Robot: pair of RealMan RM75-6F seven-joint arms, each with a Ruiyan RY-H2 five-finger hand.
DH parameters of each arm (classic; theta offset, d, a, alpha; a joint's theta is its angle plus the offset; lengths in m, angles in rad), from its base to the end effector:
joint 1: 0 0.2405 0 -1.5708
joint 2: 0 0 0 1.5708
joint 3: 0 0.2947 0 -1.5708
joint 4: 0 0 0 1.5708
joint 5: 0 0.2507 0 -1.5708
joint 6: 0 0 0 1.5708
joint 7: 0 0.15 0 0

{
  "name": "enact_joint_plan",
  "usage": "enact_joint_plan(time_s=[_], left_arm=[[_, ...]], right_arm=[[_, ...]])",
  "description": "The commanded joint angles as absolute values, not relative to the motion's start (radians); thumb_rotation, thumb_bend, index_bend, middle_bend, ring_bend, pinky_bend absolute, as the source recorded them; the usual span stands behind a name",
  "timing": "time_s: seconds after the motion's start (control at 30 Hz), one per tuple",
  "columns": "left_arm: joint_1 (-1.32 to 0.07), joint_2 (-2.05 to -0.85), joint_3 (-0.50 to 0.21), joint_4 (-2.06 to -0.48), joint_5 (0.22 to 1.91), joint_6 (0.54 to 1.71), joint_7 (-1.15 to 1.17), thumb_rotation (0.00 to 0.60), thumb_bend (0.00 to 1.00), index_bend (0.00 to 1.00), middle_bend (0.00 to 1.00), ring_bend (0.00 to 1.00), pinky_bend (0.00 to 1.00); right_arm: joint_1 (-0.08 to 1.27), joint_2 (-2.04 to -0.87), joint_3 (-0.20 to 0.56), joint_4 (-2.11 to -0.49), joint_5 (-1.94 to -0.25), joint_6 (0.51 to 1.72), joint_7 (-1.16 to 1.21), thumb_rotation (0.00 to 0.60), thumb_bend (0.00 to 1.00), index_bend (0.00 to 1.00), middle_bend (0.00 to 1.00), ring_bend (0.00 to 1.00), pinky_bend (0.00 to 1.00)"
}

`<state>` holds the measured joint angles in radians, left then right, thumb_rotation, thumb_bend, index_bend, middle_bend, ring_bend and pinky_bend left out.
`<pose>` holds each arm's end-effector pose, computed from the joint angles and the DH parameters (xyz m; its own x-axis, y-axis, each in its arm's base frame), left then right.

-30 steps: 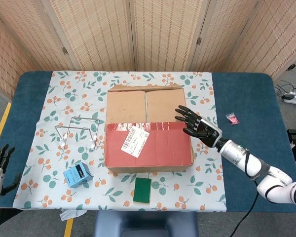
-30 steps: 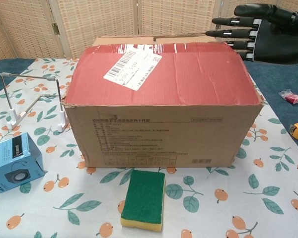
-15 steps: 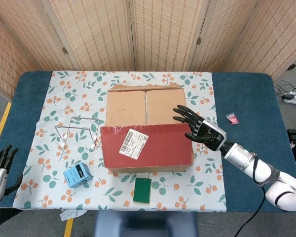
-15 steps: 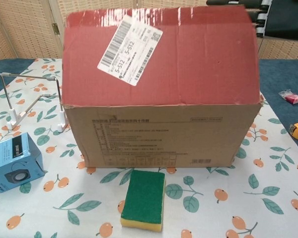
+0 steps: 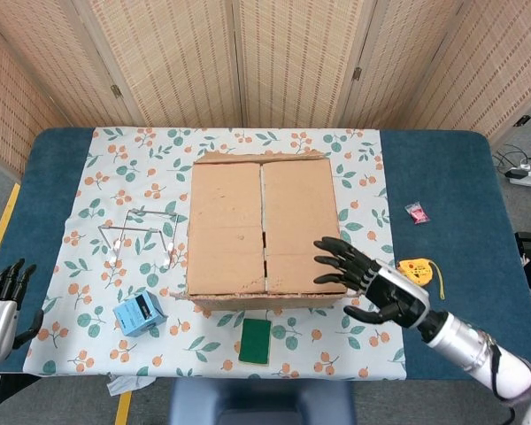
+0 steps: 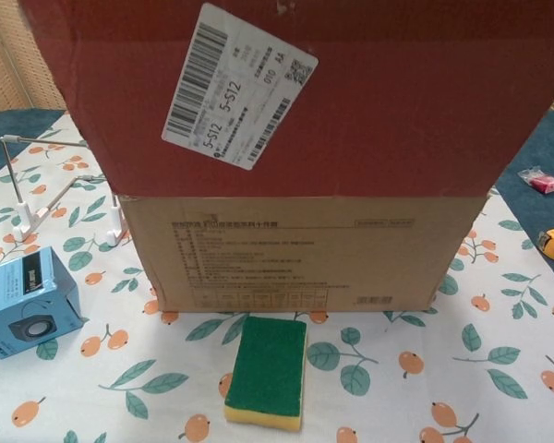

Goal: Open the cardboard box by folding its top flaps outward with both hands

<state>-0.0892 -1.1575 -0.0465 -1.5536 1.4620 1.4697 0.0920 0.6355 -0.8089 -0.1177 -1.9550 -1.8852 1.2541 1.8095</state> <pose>-0.3768 0.1949 0.1306 0.4919 0.0201 0.8704 0.8700 0.0264 -0.4923 -0.1729 -0.2570 0.1410 -0.6912 -0.7120 0.1235 -0.4182 0.2546 -0.8720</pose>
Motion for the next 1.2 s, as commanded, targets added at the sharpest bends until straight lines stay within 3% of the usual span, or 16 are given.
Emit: enact_joint_plan(time_s=[0.03,0.17,0.3,0.43,0.57,0.67,0.73,0.83,0.9,0.93,1.03,1.2], left_arm=[[-0.086,-1.16,-0.043,-1.561,1.471,1.48,0.102,0.6,0.5,0.0,0.0,0.0,0.0],[-0.082,-1.16,-0.038,-1.568,1.487,1.494,0.108,0.6,0.49,0.0,0.0,0.0,0.0],[-0.079,-1.156,-0.035,-1.571,1.499,1.503,0.099,0.6,0.5,0.0,0.0,0.0,0.0],[-0.076,-1.152,-0.034,-1.569,1.507,1.511,0.082,0.6,0.49,0.0,0.0,0.0,0.0],[-0.079,-1.15,-0.031,-1.564,1.51,1.503,0.074,0.6,0.49,0.0,0.0,0.0,0.0],[-0.078,-1.146,-0.029,-1.564,1.51,1.501,0.069,0.6,0.49,0.0,0.0,0.0,0.0],[-0.076,-1.141,-0.027,-1.569,1.512,1.504,0.062,0.6,0.5,0.0,0.0,0.0,0.0],[-0.073,-1.135,-0.023,-1.57,1.524,1.51,0.046,0.6,0.49,0.0,0.0,0.0,0.0],[-0.074,-1.135,-0.022,-1.565,1.529,1.51,0.035,0.6,0.49,0.0,0.0,0.0,0.0],[-0.072,-1.136,-0.024,-1.562,1.527,1.514,0.029,0.6,0.49,0.0,0.0,0.0,0.0],[-0.067,-1.135,-0.026,-1.563,1.52,1.52,0.015,0.6,0.49,0.0,0.0,0.0,0.0],[-0.065,-1.128,-0.026,-1.56,1.519,1.518,-0.006,0.6,0.5,0.0,0.0,0.0,0.0]], right_arm=[[0.571,-0.768,-0.202,-2.004,-1.969,1.296,1.738,0.6,0.37,0.0,0.0,0.05,0.18],[0.532,-0.767,-0.258,-2.004,-2.013,1.305,1.667,0.6,0.37,0.0,0.0,0.05,0.19],[0.52,-0.76,-0.268,-2.02,-2.022,1.314,1.583,0.6,0.37,0.0,0.0,0.05,0.19],[0.522,-0.745,-0.227,-2.053,-1.985,1.286,1.362,0.6,0.37,0.0,0.0,0.06,0.11],[0.548,-0.751,-0.105,-2.093,-1.822,1.232,1.035,0.6,0.37,0.03,0.02,0.07,0.03],[0.615,-0.753,0.007,-2.081,-1.666,1.15,0.784,0.6,0.37,0.09,0.18,0.13,0.02],[0.663,-0.75,0.066,-2.05,-1.575,1.091,0.634,0.6,0.37,0.16,0.36,0.24,0.05],[0.733,-0.784,0.144,-2.003,-1.432,1.022,0.446,0.593,0.37,0.31,0.55,0.46,0.27],[0.795,-0.791,0.179,-1.97,-1.365,0.946,0.321,0.582,0.37,0.37,0.59,0.54,0.37],[0.833,-0.791,0.193,-1.953,-1.326,0.899,0.236,0.536,0.37,0.41,0.62,0.57,0.41],[0.911,-0.799,0.222,-1.94,-1.21,0.816,0.071,0.321,0.37,0.54,0.64,0.61,0.44],[1.022,-0.845,0.241,-1.947,-1.012,0.754,-0.14,0.199,0.37,0.56,0.58,0.57,0.36]])
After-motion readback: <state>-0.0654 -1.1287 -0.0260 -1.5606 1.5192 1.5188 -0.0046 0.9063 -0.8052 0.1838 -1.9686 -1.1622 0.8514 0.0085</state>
